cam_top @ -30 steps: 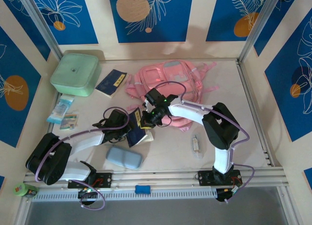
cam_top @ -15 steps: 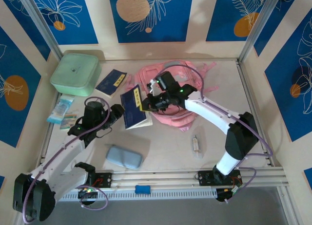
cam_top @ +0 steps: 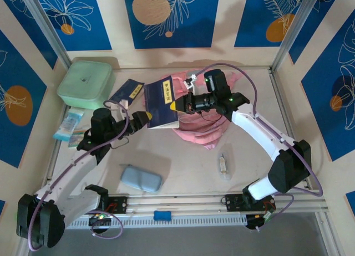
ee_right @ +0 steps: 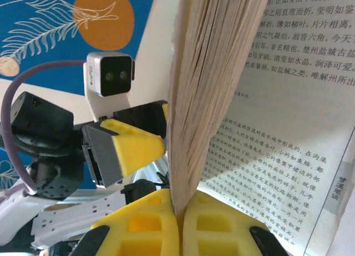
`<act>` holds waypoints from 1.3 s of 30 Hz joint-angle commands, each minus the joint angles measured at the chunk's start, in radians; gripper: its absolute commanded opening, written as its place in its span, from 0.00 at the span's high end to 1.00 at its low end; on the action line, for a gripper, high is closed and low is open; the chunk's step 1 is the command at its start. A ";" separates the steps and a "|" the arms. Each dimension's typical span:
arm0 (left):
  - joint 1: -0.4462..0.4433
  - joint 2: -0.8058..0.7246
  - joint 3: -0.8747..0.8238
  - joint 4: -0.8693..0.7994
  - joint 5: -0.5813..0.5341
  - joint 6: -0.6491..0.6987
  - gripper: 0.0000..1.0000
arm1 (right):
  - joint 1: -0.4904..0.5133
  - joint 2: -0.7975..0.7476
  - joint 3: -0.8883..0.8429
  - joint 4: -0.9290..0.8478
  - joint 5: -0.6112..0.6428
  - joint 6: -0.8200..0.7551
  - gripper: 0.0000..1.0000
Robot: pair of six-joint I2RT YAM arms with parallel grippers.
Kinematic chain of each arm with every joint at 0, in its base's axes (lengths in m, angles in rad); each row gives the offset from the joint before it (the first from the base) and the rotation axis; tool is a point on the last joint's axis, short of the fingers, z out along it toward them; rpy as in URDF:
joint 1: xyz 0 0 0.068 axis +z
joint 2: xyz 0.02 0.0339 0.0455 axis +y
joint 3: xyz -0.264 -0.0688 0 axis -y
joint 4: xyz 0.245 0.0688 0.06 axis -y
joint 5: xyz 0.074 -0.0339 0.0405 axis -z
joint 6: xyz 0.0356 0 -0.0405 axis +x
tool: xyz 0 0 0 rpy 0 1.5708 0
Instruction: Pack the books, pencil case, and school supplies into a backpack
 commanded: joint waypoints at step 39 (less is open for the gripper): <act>-0.140 0.254 0.125 0.448 0.020 -0.148 1.00 | -0.116 -0.076 -0.242 0.256 -0.247 0.163 0.29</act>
